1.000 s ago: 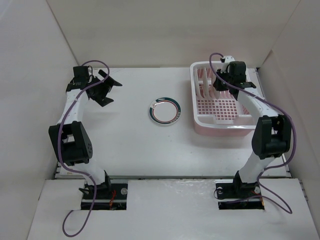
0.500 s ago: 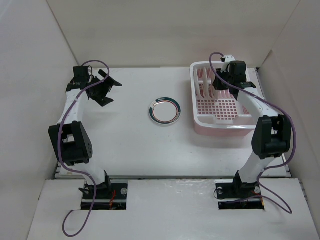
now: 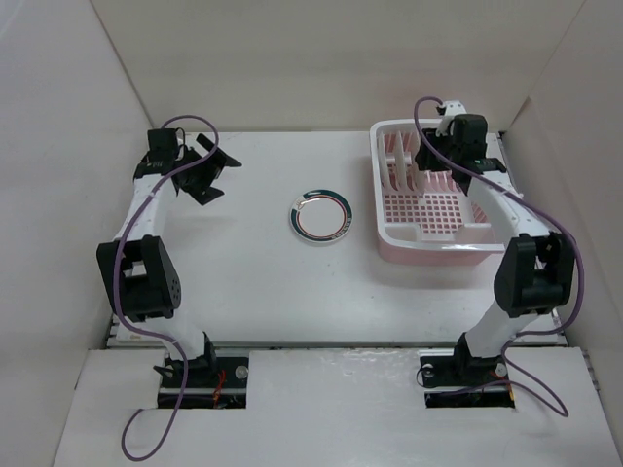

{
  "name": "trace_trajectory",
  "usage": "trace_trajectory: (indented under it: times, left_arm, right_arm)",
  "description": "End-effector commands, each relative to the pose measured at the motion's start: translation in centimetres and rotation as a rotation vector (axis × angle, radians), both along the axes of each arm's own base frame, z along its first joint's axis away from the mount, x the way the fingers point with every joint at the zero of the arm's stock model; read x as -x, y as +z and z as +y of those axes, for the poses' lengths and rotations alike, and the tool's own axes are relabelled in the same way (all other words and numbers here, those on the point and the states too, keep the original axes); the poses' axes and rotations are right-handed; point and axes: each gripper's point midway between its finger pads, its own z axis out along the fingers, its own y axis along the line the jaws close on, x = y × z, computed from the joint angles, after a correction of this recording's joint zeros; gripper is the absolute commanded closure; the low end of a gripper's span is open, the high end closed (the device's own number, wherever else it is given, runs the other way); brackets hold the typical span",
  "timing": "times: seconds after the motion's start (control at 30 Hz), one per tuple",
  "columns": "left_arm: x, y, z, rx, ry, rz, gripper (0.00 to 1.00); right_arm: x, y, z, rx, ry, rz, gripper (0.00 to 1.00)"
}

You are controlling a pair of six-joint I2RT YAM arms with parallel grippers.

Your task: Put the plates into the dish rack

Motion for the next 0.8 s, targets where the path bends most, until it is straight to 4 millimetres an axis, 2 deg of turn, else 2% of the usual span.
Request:
trace_trajectory:
  times: [0.0, 0.03, 0.07, 0.1, 0.13, 0.17, 0.2, 0.27, 0.3, 0.33, 0.37, 0.4, 0.43, 0.5, 0.57, 0.67, 0.7, 0.77]
  left_arm:
    - [-0.8, -0.6, -2.7, -0.033, -0.103, -0.068, 0.0]
    - [-1.1, -0.9, -3.2, -0.049, -0.117, -0.07, 0.0]
    - [-1.3, -2.2, -4.6, -0.052, -0.156, -0.052, 0.0]
    - [-1.4, -3.0, -5.2, -0.057, -0.176, -0.045, 0.0]
    - [-1.8, -3.5, -5.7, -0.057, -0.187, -0.051, 0.0]
    - [-1.8, -5.5, -5.9, -0.042, -0.199, -0.015, 0.0]
    - [-1.0, -7.3, -6.8, -0.014, -0.215, 0.024, 0.0]
    - [-0.9, -9.4, -7.8, 0.026, -0.229, 0.04, 0.02]
    - [-0.7, -9.9, -8.3, 0.032, -0.233, 0.036, 0.02]
    - [0.0, -11.4, -8.4, 0.041, -0.239, 0.064, 0.03]
    - [-0.2, -11.5, -9.0, 0.039, -0.255, 0.036, 0.03]
    - [0.0, -12.8, -9.0, 0.041, -0.254, 0.062, 0.05]
    - [0.6, -13.3, -10.3, 0.048, -0.286, 0.074, 0.05]
    - [1.0, -14.3, -11.4, 0.062, -0.317, 0.093, 0.06]
    - [0.9, -14.4, -13.1, 0.067, -0.358, 0.082, 0.08]
    - [1.3, -15.6, -15.1, 0.066, -0.403, 0.092, 0.11]
    - [0.9, -15.7, -15.1, 0.065, -0.403, 0.083, 0.15]
    - [1.3, -16.4, -16.3, 0.071, -0.421, 0.097, 0.22]
  right_arm:
    - [0.8, 10.5, -1.9, -0.004, -0.07, -0.228, 0.47]
    - [1.2, 11.5, -2.4, 0.003, -0.094, -0.252, 0.44]
    - [1.7, 12.7, -2.6, 0.004, -0.103, -0.277, 0.37]
    - [2.9, 15.0, -2.6, -0.001, -0.104, -0.328, 0.31]
    - [3.7, 16.4, -2.1, -0.021, -0.061, -0.356, 0.29]
    - [4.6, 17.1, -1.5, -0.026, -0.017, -0.376, 0.15]
    - [6.0, 20.0, -0.7, -0.044, 0.031, -0.452, 0.13]
    - [7.7, 21.5, 1.2, -0.084, 0.139, -0.484, 0.0]
    - [8.5, 22.9, 2.1, -0.092, 0.172, -0.513, 0.0]
    - [9.0, 23.8, 2.4, -0.124, 0.18, -0.524, 0.0]
    - [10.0, 24.3, 3.7, -0.147, 0.237, -0.533, 0.0]
    - [10.4, 25.0, 4.5, -0.164, 0.266, -0.541, 0.0]
    - [11.1, 25.9, 5.0, -0.184, 0.274, -0.555, 0.0]
    - [12.0, 26.3, 6.5, -0.197, 0.326, -0.561, 0.0]
    - [12.6, 26.9, 7.1, -0.219, 0.346, -0.572, 0.0]
    - [13.3, 27.2, 7.5, -0.233, 0.374, -0.575, 0.0]
    - [13.3, 26.8, 7.7, -0.236, 0.387, -0.564, 0.0]
    - [13.7, 27.1, 7.8, -0.237, 0.398, -0.572, 0.0]
